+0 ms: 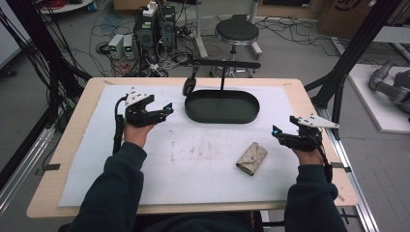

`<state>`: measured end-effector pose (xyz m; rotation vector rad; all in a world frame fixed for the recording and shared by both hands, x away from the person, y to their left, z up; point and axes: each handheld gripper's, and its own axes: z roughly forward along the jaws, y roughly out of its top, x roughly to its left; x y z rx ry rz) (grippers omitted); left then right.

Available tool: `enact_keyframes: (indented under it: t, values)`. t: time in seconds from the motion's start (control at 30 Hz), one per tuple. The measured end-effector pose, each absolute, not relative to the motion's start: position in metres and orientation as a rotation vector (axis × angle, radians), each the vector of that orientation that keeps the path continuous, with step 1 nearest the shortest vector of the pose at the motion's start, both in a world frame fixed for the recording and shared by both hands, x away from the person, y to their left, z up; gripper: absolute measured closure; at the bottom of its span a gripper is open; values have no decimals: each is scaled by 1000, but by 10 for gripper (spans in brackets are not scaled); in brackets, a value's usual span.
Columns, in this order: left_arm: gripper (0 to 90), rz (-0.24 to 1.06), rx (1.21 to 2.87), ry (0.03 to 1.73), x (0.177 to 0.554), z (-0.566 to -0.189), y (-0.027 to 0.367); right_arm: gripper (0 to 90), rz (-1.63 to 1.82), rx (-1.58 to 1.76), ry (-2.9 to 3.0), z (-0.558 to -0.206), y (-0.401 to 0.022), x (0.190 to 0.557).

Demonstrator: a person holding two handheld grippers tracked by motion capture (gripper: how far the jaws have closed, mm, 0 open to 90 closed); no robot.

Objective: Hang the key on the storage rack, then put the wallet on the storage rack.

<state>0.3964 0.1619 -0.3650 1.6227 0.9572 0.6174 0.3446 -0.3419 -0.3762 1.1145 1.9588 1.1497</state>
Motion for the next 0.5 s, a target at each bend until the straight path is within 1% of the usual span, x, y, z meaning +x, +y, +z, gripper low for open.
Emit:
enact_keyframes:
  t: [0.2, 0.5]
  values:
    - [186, 649, 1597, 894, 365, -370, 182, 224, 1149, 1100, 1965, -376, -337, 343]
    - [177, 677, 1622, 908, 351, -379, 201, 223, 1147, 1100, 1962, -375, -334, 341]
